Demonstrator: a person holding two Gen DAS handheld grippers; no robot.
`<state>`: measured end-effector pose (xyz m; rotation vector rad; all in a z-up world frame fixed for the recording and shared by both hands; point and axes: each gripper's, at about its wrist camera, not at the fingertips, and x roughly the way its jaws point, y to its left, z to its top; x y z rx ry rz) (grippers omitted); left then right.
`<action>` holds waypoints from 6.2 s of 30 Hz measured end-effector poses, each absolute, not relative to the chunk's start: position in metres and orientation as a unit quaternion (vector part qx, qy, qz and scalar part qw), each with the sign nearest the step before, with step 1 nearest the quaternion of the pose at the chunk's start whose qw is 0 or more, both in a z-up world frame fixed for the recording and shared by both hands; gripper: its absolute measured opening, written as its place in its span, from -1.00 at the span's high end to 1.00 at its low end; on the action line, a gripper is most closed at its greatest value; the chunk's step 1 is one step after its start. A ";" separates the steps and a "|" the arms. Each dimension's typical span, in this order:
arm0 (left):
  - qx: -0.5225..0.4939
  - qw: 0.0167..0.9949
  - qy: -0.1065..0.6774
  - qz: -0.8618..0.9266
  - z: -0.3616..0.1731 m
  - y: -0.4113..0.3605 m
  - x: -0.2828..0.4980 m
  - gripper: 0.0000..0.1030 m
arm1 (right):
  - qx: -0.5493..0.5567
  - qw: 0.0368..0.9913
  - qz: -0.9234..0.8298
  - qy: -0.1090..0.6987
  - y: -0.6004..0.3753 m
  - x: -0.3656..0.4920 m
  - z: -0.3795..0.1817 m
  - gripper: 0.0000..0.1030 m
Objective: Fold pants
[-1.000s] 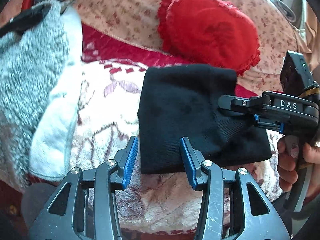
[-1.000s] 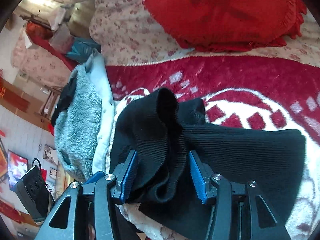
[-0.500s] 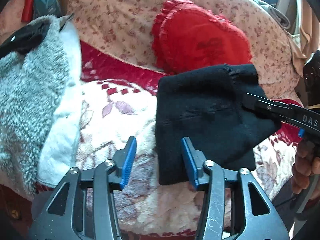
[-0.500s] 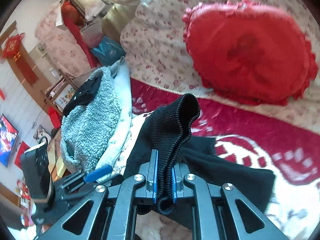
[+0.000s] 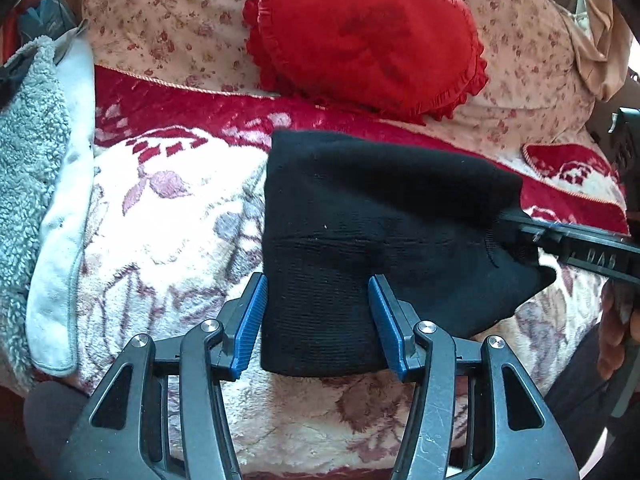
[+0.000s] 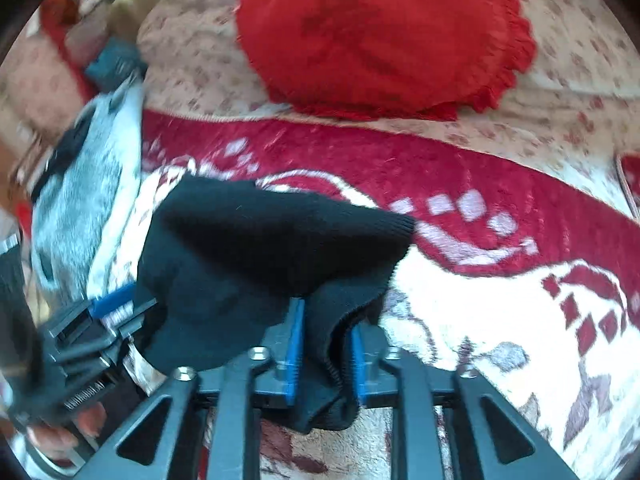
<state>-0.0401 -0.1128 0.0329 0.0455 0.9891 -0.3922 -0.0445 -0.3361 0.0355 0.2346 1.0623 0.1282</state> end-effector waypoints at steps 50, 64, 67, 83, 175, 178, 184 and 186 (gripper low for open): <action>0.030 0.870 0.472 -0.140 0.024 -0.128 -0.036 -0.33 | 0.058 0.863 0.081 0.496 -0.286 -0.087 0.023 0.51; 0.022 0.867 0.477 -0.141 0.020 -0.129 -0.038 -0.36 | 0.089 0.874 0.080 0.471 -0.299 -0.090 0.049 0.51; 0.022 0.868 0.476 -0.140 0.018 -0.129 -0.038 -0.42 | 0.086 0.869 0.070 0.483 -0.301 -0.082 0.040 0.51; 0.003 0.859 0.491 -0.145 0.024 -0.122 -0.029 -0.43 | 0.135 0.868 0.056 0.475 -0.325 -0.082 0.034 0.13; 0.075 0.898 0.419 -0.115 0.048 -0.148 -0.005 -0.09 | 0.084 0.902 0.014 0.423 -0.318 -0.037 0.053 0.41; 0.069 0.896 0.425 -0.111 0.048 -0.143 -0.013 -0.09 | 0.089 0.898 0.016 0.430 -0.317 -0.043 0.050 0.40; 0.064 0.895 0.430 -0.102 0.048 -0.134 -0.027 -0.09 | 0.077 0.900 0.030 0.428 -0.305 -0.054 0.055 0.40; 0.060 0.896 0.428 -0.105 0.050 -0.130 -0.033 -0.09 | 0.077 0.900 0.031 0.428 -0.303 -0.057 0.057 0.40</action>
